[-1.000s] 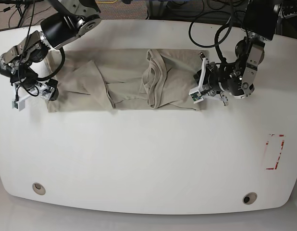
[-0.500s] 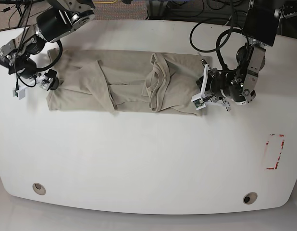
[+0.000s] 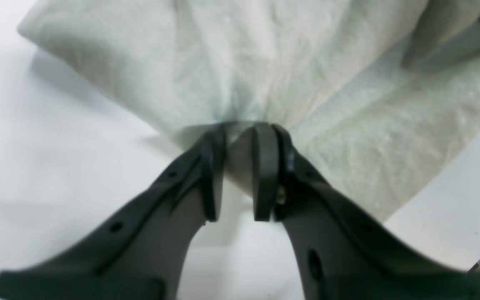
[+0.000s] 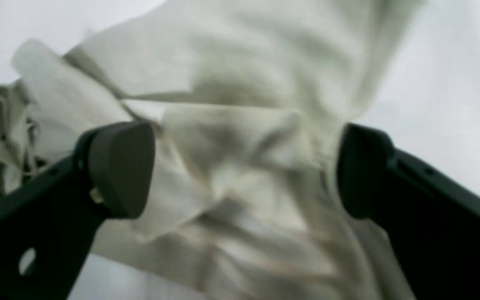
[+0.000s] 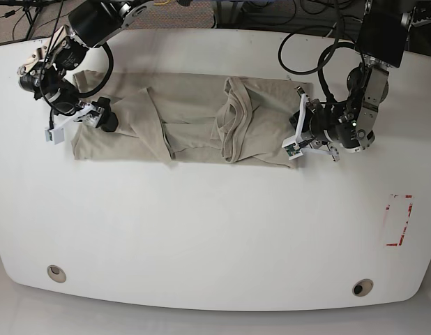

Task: Layout the t-shirt on the table in an organized manner, then fold the t-shirt properly
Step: 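Reposition both grippers onto the ends of the folded shirt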

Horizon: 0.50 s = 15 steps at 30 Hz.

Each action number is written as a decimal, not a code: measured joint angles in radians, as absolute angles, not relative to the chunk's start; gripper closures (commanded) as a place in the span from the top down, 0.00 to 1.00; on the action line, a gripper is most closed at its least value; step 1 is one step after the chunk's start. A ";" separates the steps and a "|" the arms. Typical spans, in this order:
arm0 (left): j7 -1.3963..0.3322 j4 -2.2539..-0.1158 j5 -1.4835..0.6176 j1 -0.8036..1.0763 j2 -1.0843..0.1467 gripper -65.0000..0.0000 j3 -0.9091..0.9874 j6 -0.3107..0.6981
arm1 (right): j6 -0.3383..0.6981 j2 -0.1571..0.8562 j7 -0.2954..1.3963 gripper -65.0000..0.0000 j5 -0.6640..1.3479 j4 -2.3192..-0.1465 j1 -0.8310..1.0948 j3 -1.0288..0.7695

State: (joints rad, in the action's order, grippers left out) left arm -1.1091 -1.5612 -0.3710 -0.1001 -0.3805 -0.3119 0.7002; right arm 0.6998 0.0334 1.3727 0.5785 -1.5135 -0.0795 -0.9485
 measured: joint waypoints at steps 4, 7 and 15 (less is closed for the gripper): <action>-1.109 -1.561 -0.371 -0.100 -0.381 0.16 -0.312 0.700 | 0.700 0.018 1.364 1.00 0.586 -1.515 -0.075 -0.899; -1.109 -1.561 -0.371 -0.100 -0.381 0.16 -0.312 0.700 | 0.701 0.002 1.356 0.87 0.590 -1.516 -0.076 -0.887; -1.109 -1.561 -0.371 -0.099 -0.381 0.16 -0.312 0.700 | 0.698 -0.017 1.347 0.24 0.575 -1.509 -0.070 -0.873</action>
